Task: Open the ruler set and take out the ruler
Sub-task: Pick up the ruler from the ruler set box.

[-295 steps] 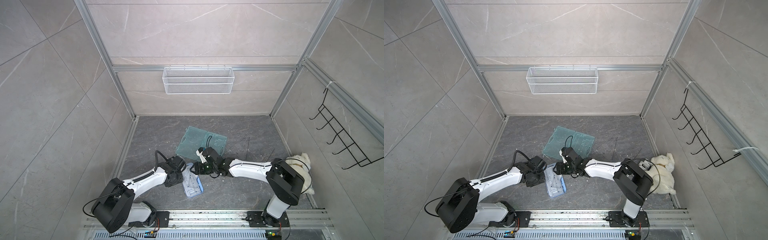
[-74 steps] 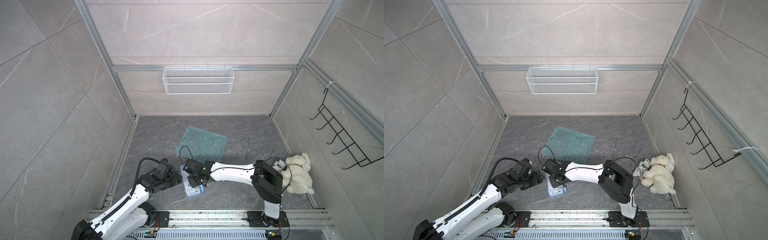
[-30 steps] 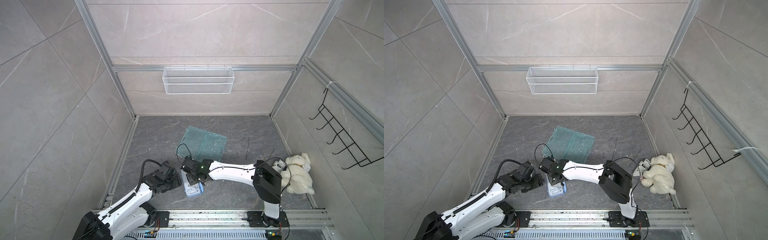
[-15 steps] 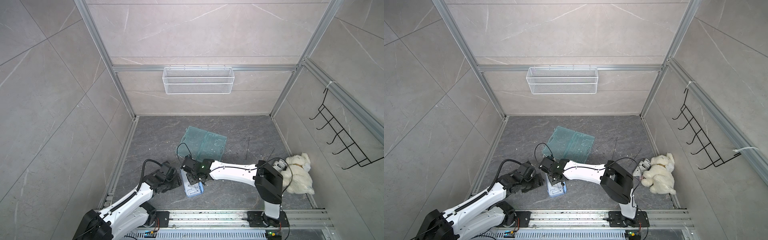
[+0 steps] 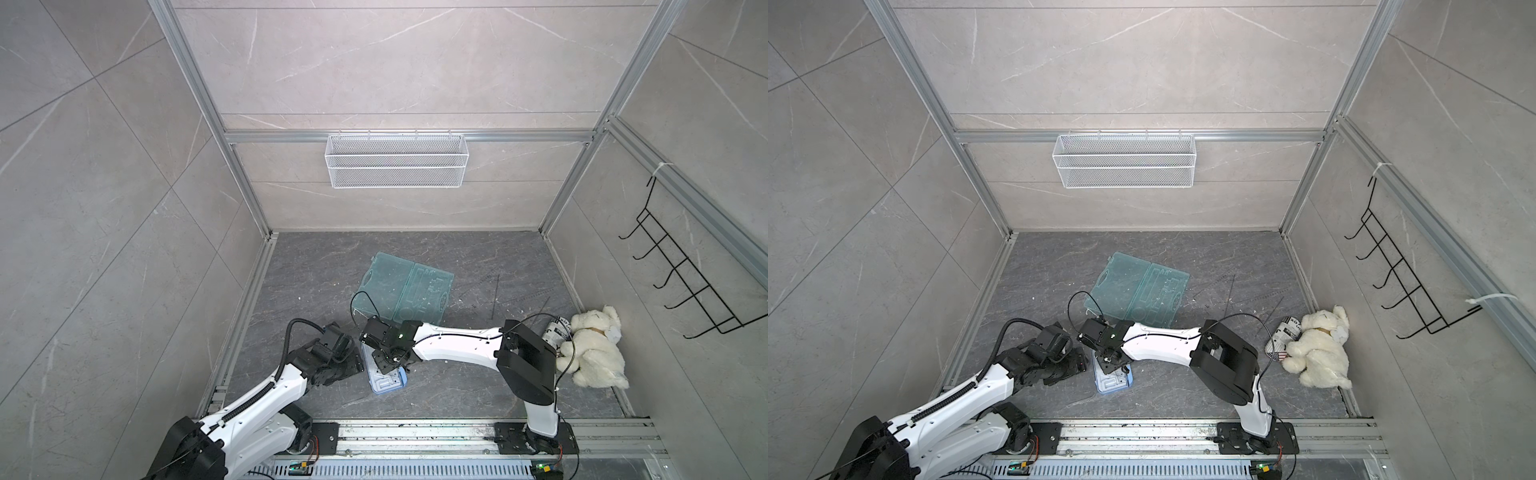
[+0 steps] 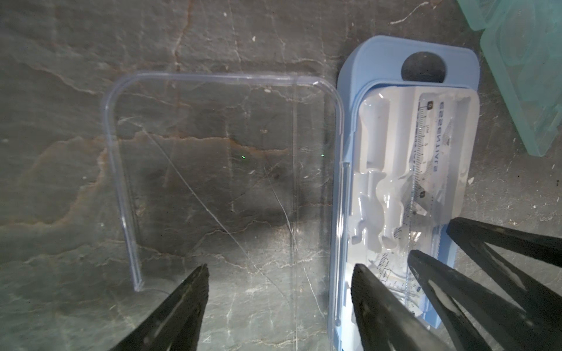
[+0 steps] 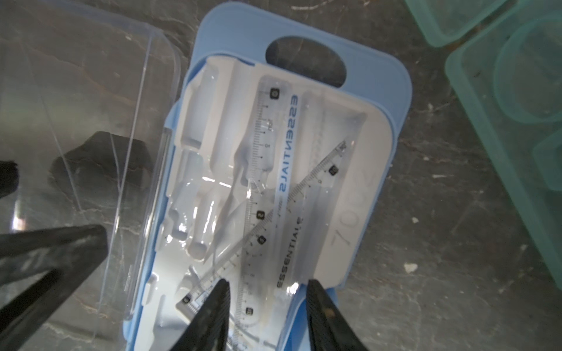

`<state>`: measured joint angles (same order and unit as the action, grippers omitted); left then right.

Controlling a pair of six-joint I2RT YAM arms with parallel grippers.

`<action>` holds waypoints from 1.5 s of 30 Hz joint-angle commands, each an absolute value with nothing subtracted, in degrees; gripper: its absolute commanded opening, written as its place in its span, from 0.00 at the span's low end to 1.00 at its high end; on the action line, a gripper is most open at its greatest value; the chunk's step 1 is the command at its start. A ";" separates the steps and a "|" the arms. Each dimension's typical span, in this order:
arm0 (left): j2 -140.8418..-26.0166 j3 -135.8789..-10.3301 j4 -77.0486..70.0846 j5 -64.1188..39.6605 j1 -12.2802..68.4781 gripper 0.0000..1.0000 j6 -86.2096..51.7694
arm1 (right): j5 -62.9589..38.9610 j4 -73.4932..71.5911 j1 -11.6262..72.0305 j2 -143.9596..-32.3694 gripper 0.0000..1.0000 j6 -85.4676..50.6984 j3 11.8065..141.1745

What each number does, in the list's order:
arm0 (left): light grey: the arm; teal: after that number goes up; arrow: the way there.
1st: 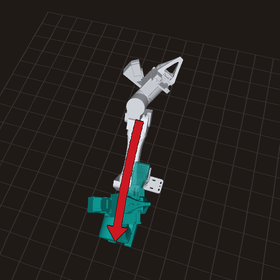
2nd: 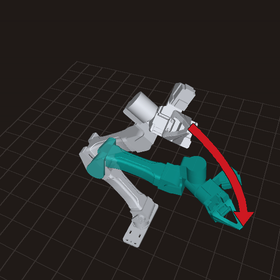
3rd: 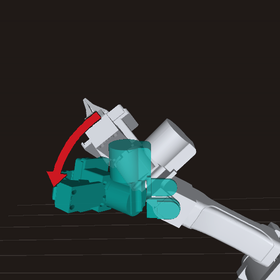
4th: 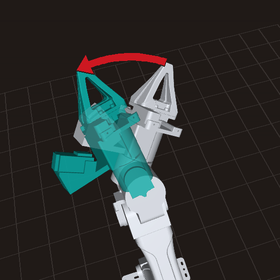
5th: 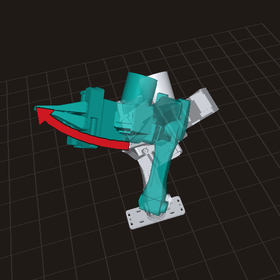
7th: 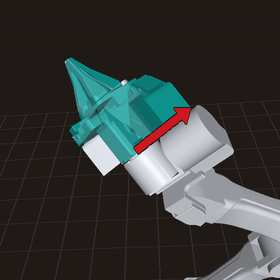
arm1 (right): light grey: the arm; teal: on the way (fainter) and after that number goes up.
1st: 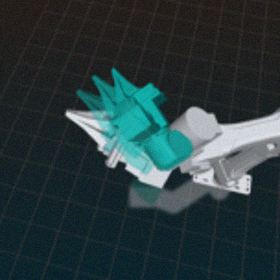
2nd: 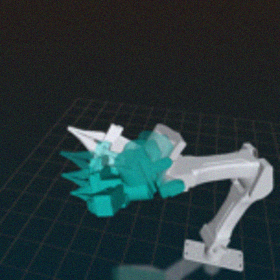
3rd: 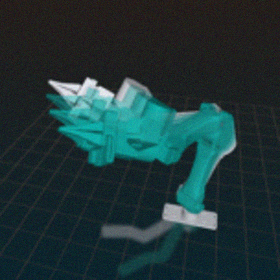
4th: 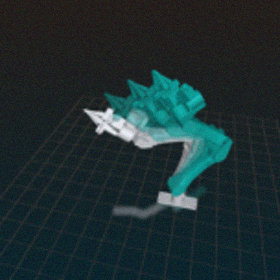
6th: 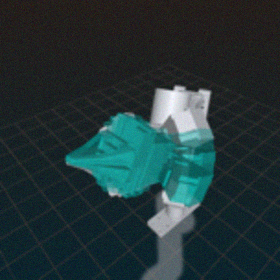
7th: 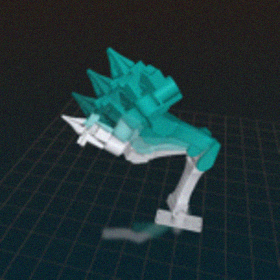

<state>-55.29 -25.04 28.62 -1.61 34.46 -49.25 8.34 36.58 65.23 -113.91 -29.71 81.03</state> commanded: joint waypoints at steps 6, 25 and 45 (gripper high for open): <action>-55.62 -25.75 28.26 -0.82 34.32 0.76 -48.54 | 7.64 37.70 65.82 -117.19 0.42 -28.02 83.63; -55.15 -25.44 28.37 -0.75 34.35 0.76 -48.81 | 10.25 38.63 65.87 -114.39 0.29 -28.59 83.85; -54.28 -28.41 30.35 1.19 34.32 0.76 -44.76 | 13.74 37.97 61.99 -103.16 0.31 -34.55 77.81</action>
